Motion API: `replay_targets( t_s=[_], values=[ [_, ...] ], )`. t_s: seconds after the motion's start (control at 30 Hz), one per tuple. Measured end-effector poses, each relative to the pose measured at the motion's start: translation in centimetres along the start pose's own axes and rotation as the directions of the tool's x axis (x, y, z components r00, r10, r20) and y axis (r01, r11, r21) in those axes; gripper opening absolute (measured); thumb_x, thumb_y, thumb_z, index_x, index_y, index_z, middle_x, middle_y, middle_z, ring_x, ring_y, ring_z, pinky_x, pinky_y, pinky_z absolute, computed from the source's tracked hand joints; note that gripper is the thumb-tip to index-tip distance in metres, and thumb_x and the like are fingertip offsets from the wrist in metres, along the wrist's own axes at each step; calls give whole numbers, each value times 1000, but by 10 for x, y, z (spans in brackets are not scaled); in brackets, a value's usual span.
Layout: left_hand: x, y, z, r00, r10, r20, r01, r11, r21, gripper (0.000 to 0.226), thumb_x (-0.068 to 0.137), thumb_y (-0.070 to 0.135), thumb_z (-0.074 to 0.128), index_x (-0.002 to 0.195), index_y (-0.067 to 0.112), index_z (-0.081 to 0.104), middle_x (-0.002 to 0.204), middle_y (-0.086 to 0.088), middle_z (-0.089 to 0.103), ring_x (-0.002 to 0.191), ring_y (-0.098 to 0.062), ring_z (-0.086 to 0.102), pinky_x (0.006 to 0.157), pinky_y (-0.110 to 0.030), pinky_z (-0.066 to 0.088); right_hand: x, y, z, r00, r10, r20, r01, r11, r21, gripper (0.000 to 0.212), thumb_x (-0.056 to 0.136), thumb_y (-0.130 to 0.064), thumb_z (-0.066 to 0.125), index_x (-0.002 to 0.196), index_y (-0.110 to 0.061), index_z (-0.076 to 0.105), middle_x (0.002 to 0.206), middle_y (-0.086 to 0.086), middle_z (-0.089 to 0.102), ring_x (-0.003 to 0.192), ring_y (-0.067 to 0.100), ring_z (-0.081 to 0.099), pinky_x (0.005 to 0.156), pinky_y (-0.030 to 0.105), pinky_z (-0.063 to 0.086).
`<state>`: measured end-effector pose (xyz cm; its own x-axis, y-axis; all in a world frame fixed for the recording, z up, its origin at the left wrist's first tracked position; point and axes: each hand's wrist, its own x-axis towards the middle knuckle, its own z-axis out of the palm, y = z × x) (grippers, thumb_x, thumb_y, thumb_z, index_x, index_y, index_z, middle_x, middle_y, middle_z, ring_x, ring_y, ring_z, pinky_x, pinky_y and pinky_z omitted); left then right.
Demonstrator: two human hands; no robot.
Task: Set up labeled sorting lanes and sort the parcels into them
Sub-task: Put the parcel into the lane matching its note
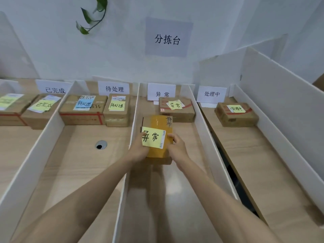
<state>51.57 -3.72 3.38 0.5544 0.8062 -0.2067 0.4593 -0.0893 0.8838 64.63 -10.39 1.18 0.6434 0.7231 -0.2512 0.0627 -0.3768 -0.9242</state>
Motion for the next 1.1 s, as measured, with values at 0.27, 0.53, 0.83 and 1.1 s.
replay_targets(
  t_s=[0.27, 0.53, 0.83, 1.1],
  values=[
    [76, -27, 13, 976, -202, -81, 203, 979, -2, 57, 92, 2, 49, 142, 15, 27, 139, -9, 48, 124, -25, 48, 95, -34, 46, 73, 14, 19, 987, 107, 116, -108, 994, 3, 45, 91, -1, 44, 131, -22, 49, 130, 3, 54, 111, 19, 55, 84, 30, 54],
    [131, -52, 28, 953, -287, -99, 285, 958, -27, 59, 89, 0, 45, 143, 17, 27, 136, -8, 51, 122, -25, 50, 89, -28, 42, 130, 32, 36, 975, 182, 128, -187, 982, 26, 47, 92, 2, 41, 132, -21, 48, 127, 1, 54, 107, 17, 53, 69, 20, 48],
    [166, -53, 17, 952, -250, -179, 249, 968, -28, 56, 91, 1, 44, 144, 15, 29, 136, -10, 51, 119, -24, 51, 84, -26, 44, 162, 21, 55, 971, 172, 164, -184, 981, 60, 47, 93, -1, 39, 133, -23, 47, 129, 0, 53, 110, 16, 51, 75, 22, 50],
    [126, -62, 20, 989, 71, -129, -15, 919, 393, 58, 91, 5, 44, 145, 11, 26, 150, -12, 24, 140, -27, 25, 113, -36, 29, 102, 35, 45, 984, -158, 87, 173, 961, -218, 40, 97, -7, 42, 135, -20, 48, 141, -7, 44, 133, 8, 36, 108, 13, 30]
  ],
)
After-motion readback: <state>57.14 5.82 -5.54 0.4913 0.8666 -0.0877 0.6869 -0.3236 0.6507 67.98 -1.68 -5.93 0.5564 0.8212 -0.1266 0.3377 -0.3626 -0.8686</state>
